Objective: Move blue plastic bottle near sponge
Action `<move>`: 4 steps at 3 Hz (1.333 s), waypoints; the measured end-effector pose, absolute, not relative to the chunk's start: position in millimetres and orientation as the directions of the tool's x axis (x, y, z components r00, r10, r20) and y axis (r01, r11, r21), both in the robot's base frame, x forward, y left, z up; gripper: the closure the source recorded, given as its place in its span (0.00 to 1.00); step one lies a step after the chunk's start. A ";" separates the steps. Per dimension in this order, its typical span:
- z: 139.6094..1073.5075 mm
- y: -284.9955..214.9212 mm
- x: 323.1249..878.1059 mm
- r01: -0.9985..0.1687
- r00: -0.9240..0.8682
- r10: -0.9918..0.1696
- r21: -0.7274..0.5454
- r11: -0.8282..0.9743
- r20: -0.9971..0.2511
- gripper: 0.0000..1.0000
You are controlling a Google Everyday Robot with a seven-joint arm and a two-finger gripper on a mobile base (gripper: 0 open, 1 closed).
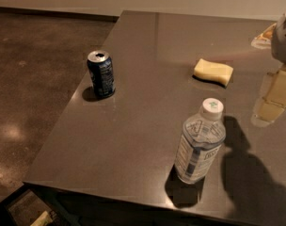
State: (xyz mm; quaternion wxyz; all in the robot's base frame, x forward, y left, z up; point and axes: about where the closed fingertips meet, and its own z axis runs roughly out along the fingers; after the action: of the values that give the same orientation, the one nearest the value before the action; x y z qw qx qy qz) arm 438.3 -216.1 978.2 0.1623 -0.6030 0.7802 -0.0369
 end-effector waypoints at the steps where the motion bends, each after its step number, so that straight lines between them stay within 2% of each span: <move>1: 978.2 -216.1 438.3 -0.929 -0.220 -0.953 -0.253 0.270 -0.209 0.00; 2: 980.8 -216.4 439.0 -0.934 -0.208 -0.955 -0.246 0.257 -0.211 0.00; 4: 971.1 -214.8 410.2 -0.956 -0.185 -0.922 -0.157 0.250 -0.341 0.00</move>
Offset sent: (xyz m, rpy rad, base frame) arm 0.0008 -0.0023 0.0003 0.0079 0.0426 0.0360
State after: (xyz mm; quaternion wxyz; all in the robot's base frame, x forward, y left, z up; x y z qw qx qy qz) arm 410.2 -214.8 971.1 0.1857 -0.6108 0.7683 0.0457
